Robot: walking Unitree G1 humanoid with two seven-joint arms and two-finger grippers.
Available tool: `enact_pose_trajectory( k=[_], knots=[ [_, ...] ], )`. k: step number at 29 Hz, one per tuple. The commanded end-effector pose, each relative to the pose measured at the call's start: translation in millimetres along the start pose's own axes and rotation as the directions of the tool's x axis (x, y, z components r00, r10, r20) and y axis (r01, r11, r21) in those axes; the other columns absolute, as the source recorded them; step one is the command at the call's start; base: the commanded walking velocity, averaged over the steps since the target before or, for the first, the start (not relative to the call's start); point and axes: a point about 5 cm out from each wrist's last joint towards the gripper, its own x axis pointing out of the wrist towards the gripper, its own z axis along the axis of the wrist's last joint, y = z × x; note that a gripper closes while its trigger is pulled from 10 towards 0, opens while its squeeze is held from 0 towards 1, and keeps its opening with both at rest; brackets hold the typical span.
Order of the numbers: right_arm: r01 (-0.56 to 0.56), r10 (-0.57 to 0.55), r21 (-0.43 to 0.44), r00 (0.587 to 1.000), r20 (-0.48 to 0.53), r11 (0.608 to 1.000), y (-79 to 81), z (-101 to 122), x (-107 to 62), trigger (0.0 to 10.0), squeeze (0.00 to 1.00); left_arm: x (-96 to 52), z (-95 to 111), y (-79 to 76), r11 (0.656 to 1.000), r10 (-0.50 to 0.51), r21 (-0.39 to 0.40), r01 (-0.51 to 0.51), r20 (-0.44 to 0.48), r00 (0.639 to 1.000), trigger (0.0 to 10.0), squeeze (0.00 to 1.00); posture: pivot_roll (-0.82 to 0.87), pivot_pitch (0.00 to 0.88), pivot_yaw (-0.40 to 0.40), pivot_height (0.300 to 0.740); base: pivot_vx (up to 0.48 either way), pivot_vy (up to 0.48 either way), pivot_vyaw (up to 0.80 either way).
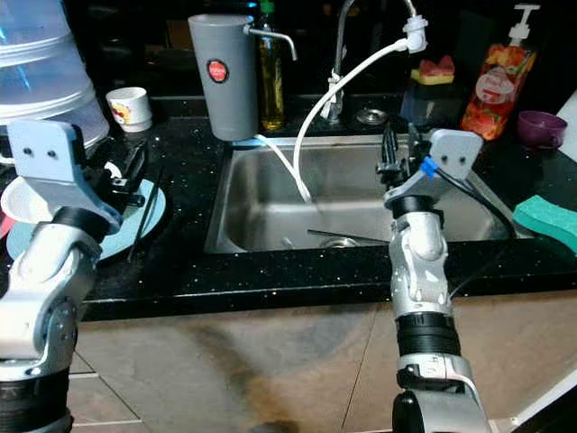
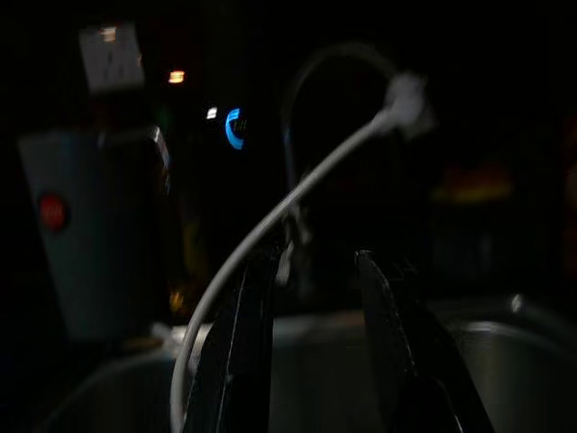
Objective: Kitchen organization
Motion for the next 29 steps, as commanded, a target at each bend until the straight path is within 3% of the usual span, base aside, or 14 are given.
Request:
enact_pose_trajectory(
  k=[1,8,29],
  knots=[
    [-0.005,0.005,0.008,1.0,-0.018,1.0,3.2,-3.0,1.8,10.0,0.0,-3.5,-2.8,1.6,1.0,0.008,-0.004,-0.008,-0.02,1.0,10.0,0.0,0.08,0.052,-0.01,0.74,0.0,0.48,0.0],
    [0.015,-0.014,0.018,0.999,-0.049,1.0,3.1,-8.9,0.9,10.0,0.0,-4.5,-4.5,-1.8,0.997,-0.042,0.064,0.045,-0.054,0.998,10.0,0.0,0.08,0.049,-0.01,0.74,0.0,0.274,0.0],
    [0.028,-0.024,0.036,0.994,-0.109,0.999,2.3,-18.9,-2.1,10.0,0.0,-2.0,-10.4,-4.3,0.995,-0.07,0.059,0.077,-0.114,0.991,10.0,0.0,0.08,0.035,-0.012,0.74,0.0,0.0,0.0]
  ],
)
